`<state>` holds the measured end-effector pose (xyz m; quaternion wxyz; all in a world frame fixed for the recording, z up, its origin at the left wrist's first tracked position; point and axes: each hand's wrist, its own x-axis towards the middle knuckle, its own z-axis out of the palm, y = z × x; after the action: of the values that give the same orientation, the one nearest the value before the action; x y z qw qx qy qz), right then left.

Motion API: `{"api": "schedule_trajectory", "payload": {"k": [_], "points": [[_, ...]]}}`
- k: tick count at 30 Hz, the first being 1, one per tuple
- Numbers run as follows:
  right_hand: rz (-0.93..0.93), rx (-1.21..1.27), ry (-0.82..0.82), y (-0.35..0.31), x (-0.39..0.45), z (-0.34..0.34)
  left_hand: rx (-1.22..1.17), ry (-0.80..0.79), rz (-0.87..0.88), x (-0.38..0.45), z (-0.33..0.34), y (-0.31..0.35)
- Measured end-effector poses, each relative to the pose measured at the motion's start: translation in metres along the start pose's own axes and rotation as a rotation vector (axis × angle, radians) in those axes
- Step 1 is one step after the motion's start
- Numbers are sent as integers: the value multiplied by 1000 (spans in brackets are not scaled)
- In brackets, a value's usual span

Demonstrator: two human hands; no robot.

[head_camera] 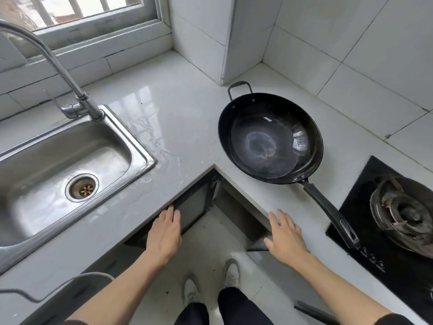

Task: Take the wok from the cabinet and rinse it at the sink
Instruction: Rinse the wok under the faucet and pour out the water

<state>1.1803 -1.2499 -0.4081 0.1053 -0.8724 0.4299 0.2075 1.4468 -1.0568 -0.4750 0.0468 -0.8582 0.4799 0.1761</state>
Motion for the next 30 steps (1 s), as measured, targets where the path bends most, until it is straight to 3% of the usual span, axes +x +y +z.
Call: {"api": "schedule_trajectory", "payload": {"k": [8, 22, 27, 30], "points": [[14, -3, -48, -4, 3, -7, -132, 75, -26, 7, -5, 4], [8, -37, -39, -1, 2, -7, -133, -7, -129, -11, 0, 38], [-41, -53, -19, 8, 4, -7, -290, 41, -161, -19, -1, 60], [-65, -40, -8, 11, 5, -7, -433, 7, -275, -21, 0, 66]]}}
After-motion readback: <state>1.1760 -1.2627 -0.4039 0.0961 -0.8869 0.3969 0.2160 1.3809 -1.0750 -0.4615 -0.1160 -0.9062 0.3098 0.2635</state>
